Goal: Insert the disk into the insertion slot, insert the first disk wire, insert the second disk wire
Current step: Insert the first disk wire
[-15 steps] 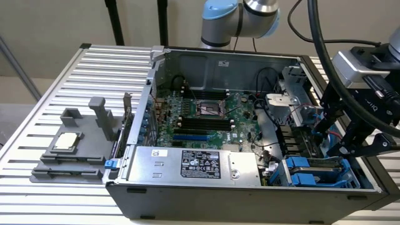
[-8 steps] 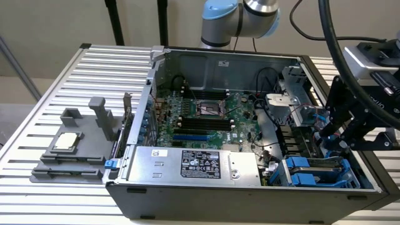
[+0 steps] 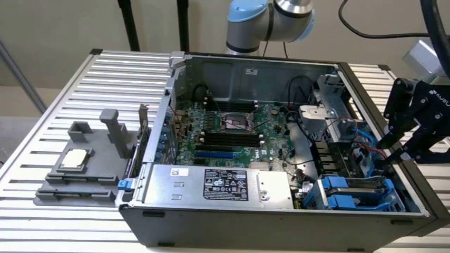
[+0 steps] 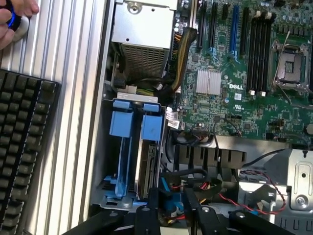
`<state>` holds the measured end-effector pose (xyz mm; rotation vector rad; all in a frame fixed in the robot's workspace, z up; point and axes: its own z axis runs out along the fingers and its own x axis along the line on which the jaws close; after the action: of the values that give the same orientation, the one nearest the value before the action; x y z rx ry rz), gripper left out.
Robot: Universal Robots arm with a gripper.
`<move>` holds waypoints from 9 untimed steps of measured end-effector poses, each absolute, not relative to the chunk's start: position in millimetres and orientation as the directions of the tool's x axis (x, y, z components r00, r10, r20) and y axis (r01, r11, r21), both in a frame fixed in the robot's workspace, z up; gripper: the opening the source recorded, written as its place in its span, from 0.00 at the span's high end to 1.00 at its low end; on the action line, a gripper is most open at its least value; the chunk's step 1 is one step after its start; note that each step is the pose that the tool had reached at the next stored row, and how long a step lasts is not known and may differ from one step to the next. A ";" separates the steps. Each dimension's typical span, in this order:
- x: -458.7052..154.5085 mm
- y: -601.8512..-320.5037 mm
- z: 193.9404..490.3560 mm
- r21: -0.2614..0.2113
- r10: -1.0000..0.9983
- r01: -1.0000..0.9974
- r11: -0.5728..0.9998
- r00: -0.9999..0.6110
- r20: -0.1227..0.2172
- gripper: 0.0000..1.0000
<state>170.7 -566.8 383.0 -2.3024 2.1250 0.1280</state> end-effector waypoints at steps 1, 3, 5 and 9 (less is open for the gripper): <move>171.2 -566.8 383.7 0.052 -0.995 -0.995 -0.082 0.078 -0.064 0.67; 171.7 -566.8 383.9 0.053 -0.995 -0.995 -0.082 0.078 -0.064 0.67; 172.6 -566.9 383.4 0.053 -0.995 -0.995 -0.083 0.079 -0.064 0.67; 173.3 -566.9 376.4 0.053 -0.994 -0.995 -0.088 0.085 -0.064 0.67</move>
<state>173.3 -566.9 376.4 -2.3106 2.1188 0.1308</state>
